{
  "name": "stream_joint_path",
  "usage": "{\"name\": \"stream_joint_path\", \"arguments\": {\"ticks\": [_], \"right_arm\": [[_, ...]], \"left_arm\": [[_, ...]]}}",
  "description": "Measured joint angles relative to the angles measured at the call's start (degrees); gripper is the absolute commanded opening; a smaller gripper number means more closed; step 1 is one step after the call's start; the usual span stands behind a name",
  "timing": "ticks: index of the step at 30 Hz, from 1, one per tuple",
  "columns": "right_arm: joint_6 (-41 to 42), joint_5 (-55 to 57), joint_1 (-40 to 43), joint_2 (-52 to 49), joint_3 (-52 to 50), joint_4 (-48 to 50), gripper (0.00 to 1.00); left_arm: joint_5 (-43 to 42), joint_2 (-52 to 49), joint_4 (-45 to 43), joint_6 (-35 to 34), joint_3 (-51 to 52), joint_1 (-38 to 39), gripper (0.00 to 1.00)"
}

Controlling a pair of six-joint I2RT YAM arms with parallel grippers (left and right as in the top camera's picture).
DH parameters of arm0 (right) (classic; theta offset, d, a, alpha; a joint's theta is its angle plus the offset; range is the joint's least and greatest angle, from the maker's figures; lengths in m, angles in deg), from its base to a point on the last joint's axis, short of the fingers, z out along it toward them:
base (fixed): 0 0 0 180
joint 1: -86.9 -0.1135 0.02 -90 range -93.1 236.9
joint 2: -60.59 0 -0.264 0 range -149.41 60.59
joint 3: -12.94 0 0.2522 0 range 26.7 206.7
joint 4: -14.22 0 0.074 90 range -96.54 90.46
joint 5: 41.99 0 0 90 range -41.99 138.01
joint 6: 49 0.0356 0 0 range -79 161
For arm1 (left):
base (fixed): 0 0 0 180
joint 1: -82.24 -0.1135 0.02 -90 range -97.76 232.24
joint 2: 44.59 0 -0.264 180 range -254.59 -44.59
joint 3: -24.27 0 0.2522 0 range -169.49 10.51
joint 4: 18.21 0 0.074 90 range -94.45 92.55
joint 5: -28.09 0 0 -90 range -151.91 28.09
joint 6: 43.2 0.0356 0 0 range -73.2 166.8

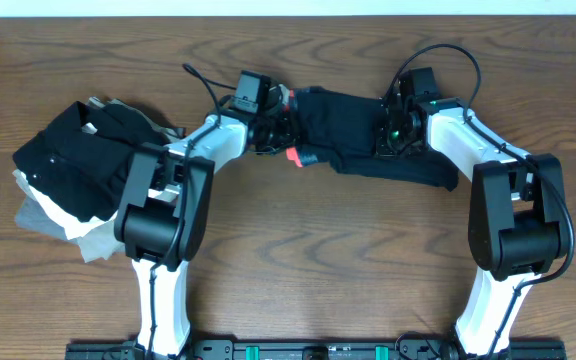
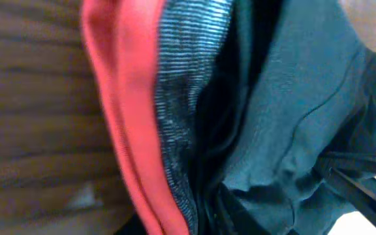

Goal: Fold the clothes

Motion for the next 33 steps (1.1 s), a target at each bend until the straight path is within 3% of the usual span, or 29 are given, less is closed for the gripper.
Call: {"name": "stream_joint_path", "arguments": {"ticks": [9,16,24,33], "right_arm": [[-0.04,-1.18,1.90,2.03,-0.22,-4.98,0.01],[-0.02,1.75,6.60,9.62,-0.85,-5.35,0.02],[0.07,2.60,8.09,15.06,-0.85,-3.93,0.02],[0.20,2.64,8.09,15.04,-0.90,-3.87,0.01]], "left_arm": [[2.43,5.55,11.82,5.20,1.75,-2.64,0.13],[14.12,15.85,26.16,13.97,1.20,-3.78,0.13],[27.89,19.71,42.77,22.86,-13.29,-2.58,0.13],[36.92,19.45,43.56,25.97,-20.90,7.61,0.13]]}}
